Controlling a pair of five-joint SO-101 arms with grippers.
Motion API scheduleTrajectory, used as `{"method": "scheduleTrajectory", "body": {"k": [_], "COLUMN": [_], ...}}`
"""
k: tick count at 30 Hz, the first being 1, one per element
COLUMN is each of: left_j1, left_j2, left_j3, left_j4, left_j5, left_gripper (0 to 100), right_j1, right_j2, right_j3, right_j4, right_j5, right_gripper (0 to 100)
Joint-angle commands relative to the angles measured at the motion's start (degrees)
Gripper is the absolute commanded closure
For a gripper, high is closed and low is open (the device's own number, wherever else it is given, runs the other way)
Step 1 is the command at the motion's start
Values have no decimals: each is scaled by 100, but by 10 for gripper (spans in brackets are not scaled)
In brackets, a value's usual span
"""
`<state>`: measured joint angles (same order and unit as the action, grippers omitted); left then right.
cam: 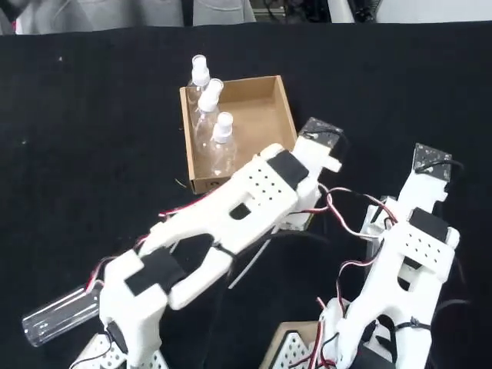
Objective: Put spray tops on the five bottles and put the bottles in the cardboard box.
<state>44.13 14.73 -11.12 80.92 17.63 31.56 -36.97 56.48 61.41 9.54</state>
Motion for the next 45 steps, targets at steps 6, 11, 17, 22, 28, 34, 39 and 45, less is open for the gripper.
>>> {"method": "scheduleTrajectory", "body": {"k": [6,11,17,22,28,34,39,45], "left_j1": [-92,-286,-435,-681,-840,-840,-840,-840], "left_j2": [-1459,-2075,-2804,-3297,-3859,-4527,-5046,-5512], "left_j3": [382,716,1095,1244,1437,1684,1930,2123], "left_j4": [0,-9,-18,-18,-18,-18,-26,-97], "left_j5": [53,53,62,62,62,62,53,26], "left_gripper": [970,970,970,970,971,971,971,971], "right_j1": [-114,-123,-123,-123,-123,-255,-791,-1178], "right_j2": [-1393,-2466,-3653,-4251,-4673,-4804,-4804,-4804], "right_j3": [-391,-48,338,462,523,523,532,532], "right_j4": [466,545,554,563,536,519,536,545], "right_j5": [0,0,0,-26,0,0,0,-35], "right_gripper": [874,874,872,872,873,874,874,874]}}
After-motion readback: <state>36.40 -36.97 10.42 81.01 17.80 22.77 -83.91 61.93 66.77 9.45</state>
